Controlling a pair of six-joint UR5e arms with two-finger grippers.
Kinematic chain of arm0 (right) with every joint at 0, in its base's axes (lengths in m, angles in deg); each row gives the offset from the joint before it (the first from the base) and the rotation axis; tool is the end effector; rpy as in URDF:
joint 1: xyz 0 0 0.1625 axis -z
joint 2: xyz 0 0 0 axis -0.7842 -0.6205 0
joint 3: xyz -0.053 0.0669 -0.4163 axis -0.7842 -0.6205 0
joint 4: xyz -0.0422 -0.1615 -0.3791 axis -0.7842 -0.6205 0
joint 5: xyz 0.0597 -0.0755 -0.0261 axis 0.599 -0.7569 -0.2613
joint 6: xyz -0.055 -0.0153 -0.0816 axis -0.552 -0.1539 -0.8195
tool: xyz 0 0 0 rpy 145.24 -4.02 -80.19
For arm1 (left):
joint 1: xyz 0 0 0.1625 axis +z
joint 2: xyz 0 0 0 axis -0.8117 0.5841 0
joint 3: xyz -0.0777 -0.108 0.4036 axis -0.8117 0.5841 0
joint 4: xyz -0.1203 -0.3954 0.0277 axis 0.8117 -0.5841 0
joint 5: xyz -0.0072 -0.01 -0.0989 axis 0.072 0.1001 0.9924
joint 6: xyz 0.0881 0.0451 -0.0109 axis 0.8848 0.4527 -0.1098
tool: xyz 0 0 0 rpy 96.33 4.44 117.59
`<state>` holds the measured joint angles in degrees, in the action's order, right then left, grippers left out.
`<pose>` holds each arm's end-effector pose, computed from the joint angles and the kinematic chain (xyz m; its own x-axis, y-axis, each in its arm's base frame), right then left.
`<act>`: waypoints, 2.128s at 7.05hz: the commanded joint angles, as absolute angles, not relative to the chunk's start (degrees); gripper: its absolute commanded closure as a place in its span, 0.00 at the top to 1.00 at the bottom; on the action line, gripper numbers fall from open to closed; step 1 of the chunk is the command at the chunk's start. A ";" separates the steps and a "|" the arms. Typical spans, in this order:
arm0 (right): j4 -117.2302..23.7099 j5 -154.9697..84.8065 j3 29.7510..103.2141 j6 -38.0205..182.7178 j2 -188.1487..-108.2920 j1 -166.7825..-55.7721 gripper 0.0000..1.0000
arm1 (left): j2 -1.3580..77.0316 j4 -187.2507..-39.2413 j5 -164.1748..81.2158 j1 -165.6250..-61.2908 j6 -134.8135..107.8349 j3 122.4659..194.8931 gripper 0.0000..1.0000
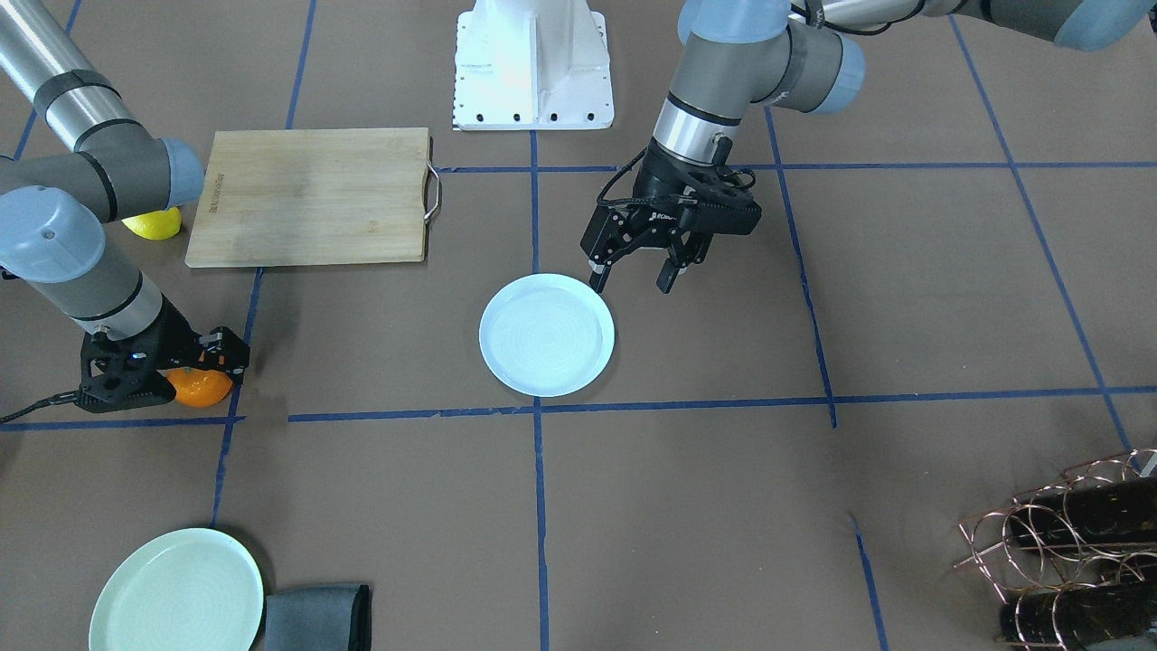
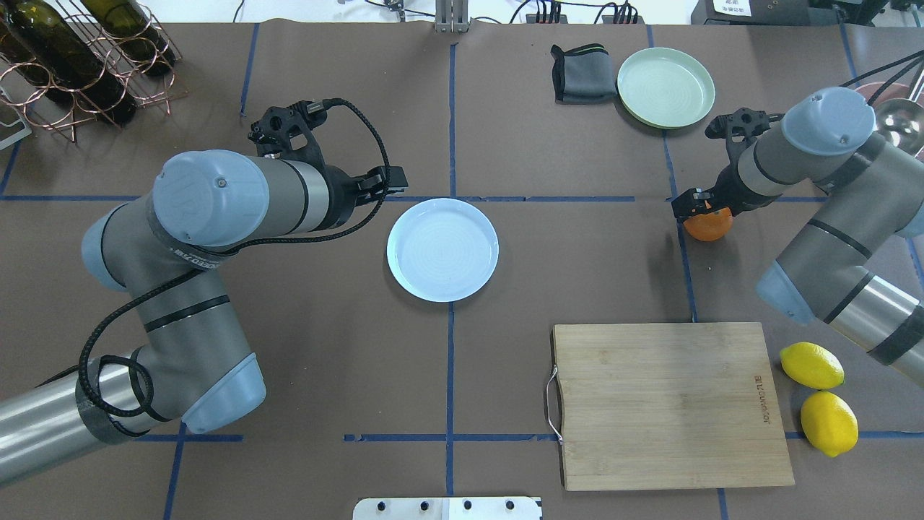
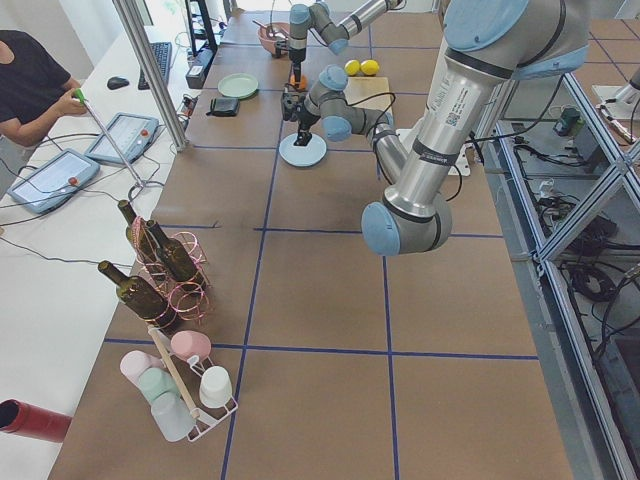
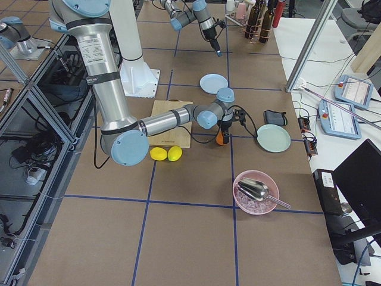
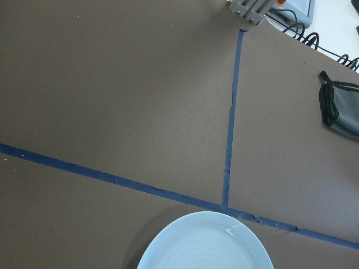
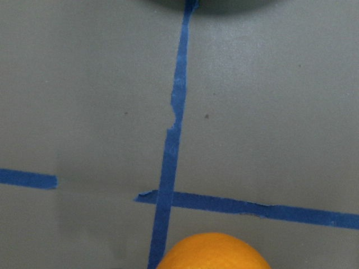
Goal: Pick orange to plate
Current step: 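Close the right gripper around the orange and lift it, then carry the orange over the plate with the right gripper while the left arm withdraws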
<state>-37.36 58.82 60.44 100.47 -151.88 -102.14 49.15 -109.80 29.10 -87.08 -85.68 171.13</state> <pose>-0.3360 -0.5463 0.4921 0.7303 -0.1119 0.6739 0.0019 0.9868 0.1617 0.4585 -0.4499 0.1999 0.3533 -0.1639 -0.9210 0.4949 0.8682 0.0353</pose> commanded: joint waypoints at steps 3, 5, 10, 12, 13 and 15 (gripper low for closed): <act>-35.85 58.87 64.69 101.37 -151.63 -105.67 0.00 | 48.92 -109.56 29.18 -88.18 -83.68 171.51 1.00; -36.72 61.51 71.54 108.87 -150.06 -107.37 0.00 | 48.39 -109.47 29.10 -91.25 -73.51 171.33 1.00; -53.50 47.67 71.14 125.35 -126.17 -91.77 0.00 | 38.58 -109.46 46.71 -110.64 -46.36 171.94 1.00; -53.25 39.05 63.01 127.65 -118.88 -83.07 0.00 | 34.42 -110.86 48.17 -114.53 -43.85 173.79 1.00; -52.90 35.88 58.78 127.48 -116.75 -80.50 0.00 | 34.15 -111.13 48.43 -114.64 -42.19 174.06 1.00; -52.90 35.06 55.85 126.61 -116.64 -79.33 0.00 | 31.52 -115.08 48.34 -114.47 -39.19 173.80 1.00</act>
<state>-52.98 36.01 57.95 127.12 -117.08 -80.25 32.76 -113.20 48.26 -114.39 -40.39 174.03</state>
